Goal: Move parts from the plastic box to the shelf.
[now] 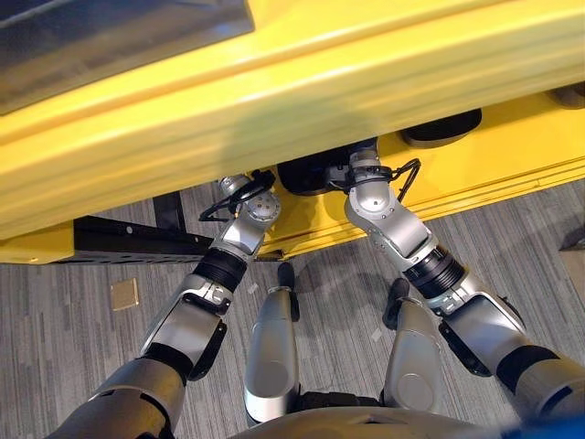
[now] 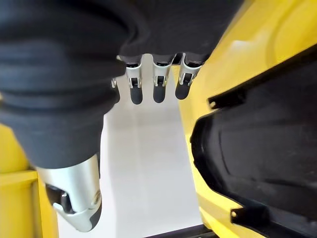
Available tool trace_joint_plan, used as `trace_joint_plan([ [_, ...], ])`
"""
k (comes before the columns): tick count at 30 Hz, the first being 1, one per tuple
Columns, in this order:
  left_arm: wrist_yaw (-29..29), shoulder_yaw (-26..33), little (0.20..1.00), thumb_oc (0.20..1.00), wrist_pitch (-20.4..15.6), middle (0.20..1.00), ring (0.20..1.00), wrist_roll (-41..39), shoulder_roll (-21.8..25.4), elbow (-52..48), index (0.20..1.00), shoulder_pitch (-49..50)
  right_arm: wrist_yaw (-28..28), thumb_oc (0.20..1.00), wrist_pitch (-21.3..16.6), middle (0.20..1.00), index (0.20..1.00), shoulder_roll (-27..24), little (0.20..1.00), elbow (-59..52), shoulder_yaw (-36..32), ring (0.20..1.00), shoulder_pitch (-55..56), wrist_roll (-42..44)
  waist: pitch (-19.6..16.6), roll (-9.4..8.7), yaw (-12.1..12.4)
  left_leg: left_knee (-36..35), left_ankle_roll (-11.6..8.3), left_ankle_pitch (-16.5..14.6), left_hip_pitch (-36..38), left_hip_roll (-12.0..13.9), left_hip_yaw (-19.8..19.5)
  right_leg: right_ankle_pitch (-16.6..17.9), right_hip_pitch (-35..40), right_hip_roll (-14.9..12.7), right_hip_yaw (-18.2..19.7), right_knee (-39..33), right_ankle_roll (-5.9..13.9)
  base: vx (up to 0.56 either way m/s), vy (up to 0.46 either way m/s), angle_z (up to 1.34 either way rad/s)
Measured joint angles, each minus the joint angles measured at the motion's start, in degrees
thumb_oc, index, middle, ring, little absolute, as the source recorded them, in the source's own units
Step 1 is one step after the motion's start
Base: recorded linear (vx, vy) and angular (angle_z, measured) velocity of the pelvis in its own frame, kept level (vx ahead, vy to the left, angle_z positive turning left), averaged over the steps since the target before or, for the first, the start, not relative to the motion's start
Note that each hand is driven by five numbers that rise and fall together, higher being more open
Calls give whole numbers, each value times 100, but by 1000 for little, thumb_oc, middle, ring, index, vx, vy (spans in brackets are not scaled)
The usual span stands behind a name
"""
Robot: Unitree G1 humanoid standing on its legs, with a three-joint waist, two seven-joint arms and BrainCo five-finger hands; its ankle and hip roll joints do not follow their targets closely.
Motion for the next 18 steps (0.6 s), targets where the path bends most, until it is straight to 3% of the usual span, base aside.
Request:
trace_joint_plan([
  [6, 46, 11, 1000, 1000, -170, 1000, 1000, 105, 143, -60, 1000, 124, 351, 1000, 4, 1000, 1000, -8, 1000, -347, 104, 1000, 139, -82, 17, 32, -1, -81, -28, 48, 39, -7, -3, -8, 15, 0, -25, -4, 12, -8, -16, 1],
  [10, -25, 161, 1000, 1000, -201, 1000, 1000, 388, -56, -1337, 1000, 1650, 1033, 1000, 107, 1000, 1000, -271, 1000, -1836, 354, 1000, 1024, -1110, 65, 32, 16, -635, -89, 217, 543, 11, 28, 9, 438, 103, -105, -364, 22, -35, -43, 1],
  [14, -672, 420, 1000, 1000, -227, 1000, 1000, 609, 31, -1874, 1000, 1893, 1357, 1000, 288, 1000, 1000, -726, 1000, -1987, 256, 1000, 907, -2128, 66, 34, 178, -848, -148, 336, 606, 76, 29, 7, 448, 173, -172, -402, 5, -34, -110, 0],
  [18, -1137, 444, 1000, 1000, -392, 1000, 1000, 974, 120, -2416, 1000, 2398, 1348, 1000, 470, 1000, 1000, -1033, 1000, -2301, -54, 1000, 1253, -2347, 69, 39, 296, -937, -170, 358, 659, 123, -15, 2, 547, 218, -303, -466, -36, -7, -89, 5],
])
